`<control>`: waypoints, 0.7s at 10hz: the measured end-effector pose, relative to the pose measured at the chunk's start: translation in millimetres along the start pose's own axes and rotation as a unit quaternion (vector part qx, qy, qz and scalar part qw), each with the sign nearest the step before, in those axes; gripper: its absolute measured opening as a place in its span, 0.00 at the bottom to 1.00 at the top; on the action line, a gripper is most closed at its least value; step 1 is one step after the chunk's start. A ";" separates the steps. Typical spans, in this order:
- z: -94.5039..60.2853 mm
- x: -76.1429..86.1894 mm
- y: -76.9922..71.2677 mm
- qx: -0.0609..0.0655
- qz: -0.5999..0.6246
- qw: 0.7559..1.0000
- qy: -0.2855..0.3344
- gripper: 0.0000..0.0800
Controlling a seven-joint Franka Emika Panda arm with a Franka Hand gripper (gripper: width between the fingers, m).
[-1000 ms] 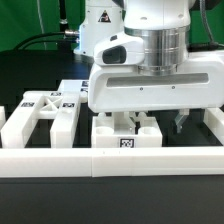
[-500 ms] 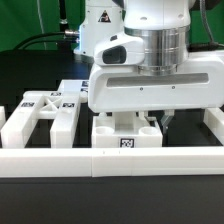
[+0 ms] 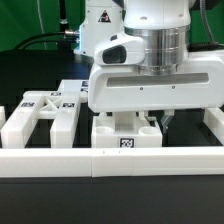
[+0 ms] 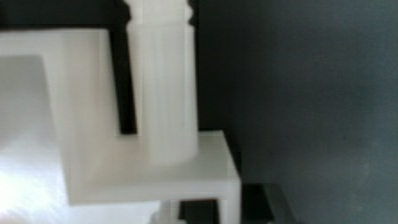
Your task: Assemble chair
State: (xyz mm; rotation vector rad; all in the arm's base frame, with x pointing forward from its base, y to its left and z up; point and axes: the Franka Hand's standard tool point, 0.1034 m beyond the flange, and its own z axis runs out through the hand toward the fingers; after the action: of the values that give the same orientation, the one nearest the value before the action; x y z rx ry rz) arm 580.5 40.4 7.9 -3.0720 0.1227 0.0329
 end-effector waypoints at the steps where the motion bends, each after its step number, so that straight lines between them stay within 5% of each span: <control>1: 0.0 1.1 -12.1 0.002 -0.004 1.000 0.001 0.04; 7: 1.8 26.4 -70.1 0.010 -0.037 0.999 0.020 0.04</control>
Offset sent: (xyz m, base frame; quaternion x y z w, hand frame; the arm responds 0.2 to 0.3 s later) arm 0.0224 0.0399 -0.0053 0.0077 0.0013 -0.0211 0.9997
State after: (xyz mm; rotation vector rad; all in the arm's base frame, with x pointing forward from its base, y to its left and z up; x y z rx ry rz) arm 612.3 108.1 10.0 -3.0559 0.0101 -0.0338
